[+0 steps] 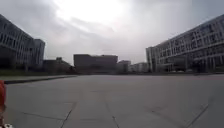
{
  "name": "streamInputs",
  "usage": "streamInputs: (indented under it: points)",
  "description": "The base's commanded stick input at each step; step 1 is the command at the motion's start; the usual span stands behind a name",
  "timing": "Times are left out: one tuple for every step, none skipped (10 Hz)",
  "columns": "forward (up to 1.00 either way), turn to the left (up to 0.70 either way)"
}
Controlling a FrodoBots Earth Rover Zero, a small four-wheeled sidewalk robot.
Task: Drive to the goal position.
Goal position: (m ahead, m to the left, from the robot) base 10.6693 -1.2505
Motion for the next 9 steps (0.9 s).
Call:
streamInputs:
  points:
    - [0.85, 0.0]
    - [0.85, 0.0]
    - [0.85, 0.0]
    - [0.85, 0.0]
    - [0.85, 0.0]
    - [0.85, 0.0]
    - [0.85, 0.0]
    - [0.85, 0.0]
    - [0.85, 0.0]
